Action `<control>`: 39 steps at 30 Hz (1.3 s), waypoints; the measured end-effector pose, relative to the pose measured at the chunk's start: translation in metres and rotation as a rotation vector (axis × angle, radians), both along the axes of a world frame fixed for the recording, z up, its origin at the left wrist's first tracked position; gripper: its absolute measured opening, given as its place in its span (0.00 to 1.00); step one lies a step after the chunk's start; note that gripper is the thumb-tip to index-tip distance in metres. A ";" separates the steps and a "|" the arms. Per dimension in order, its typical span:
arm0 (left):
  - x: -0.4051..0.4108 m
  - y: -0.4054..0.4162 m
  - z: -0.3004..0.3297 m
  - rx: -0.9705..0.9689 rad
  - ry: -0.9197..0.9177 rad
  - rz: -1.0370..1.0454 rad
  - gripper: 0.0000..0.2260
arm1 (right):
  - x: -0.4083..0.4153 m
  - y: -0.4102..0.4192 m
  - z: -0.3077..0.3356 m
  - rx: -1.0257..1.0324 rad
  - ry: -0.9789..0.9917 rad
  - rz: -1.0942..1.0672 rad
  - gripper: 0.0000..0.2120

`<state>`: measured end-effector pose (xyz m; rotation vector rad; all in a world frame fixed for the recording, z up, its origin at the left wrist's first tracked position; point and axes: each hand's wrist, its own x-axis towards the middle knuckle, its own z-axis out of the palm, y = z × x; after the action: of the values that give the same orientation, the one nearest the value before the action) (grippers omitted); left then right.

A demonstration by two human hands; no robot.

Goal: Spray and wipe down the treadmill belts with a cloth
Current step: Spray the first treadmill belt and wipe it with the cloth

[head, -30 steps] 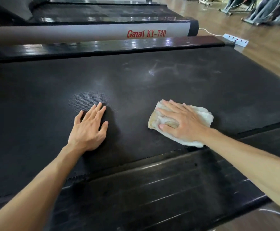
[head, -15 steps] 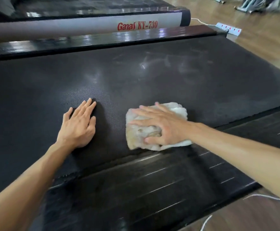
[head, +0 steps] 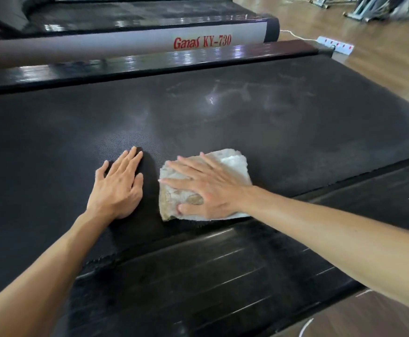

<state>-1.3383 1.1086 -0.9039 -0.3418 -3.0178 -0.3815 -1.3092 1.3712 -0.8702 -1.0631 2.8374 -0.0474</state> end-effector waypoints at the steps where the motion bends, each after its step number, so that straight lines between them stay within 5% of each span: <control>1: 0.000 0.000 0.000 0.012 0.004 -0.001 0.32 | 0.001 -0.001 0.000 -0.022 0.002 0.008 0.31; 6: -0.002 -0.001 0.003 0.056 0.018 0.001 0.32 | -0.015 0.042 0.001 -0.092 -0.012 -0.146 0.30; 12: -0.024 0.001 0.010 0.156 0.061 0.047 0.31 | -0.076 0.052 0.002 -0.175 -0.021 -0.624 0.29; 19: -0.086 0.005 0.023 0.065 0.046 0.053 0.34 | -0.013 0.012 -0.003 -0.199 0.001 -0.229 0.32; 28: -0.094 -0.002 0.002 0.009 0.032 0.062 0.32 | -0.103 0.034 0.000 -0.179 0.005 -0.567 0.28; 34: -0.093 -0.003 0.005 0.090 0.037 0.051 0.25 | -0.071 -0.028 -0.003 -0.200 -0.019 -0.256 0.29; 39: -0.094 -0.003 0.003 0.072 0.064 0.050 0.25 | -0.074 0.043 0.000 -0.158 0.026 -0.478 0.27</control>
<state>-1.4320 1.1052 -0.9007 -0.2678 -2.9351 -0.4645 -1.3830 1.4143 -0.8700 -0.3833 3.0816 -0.3025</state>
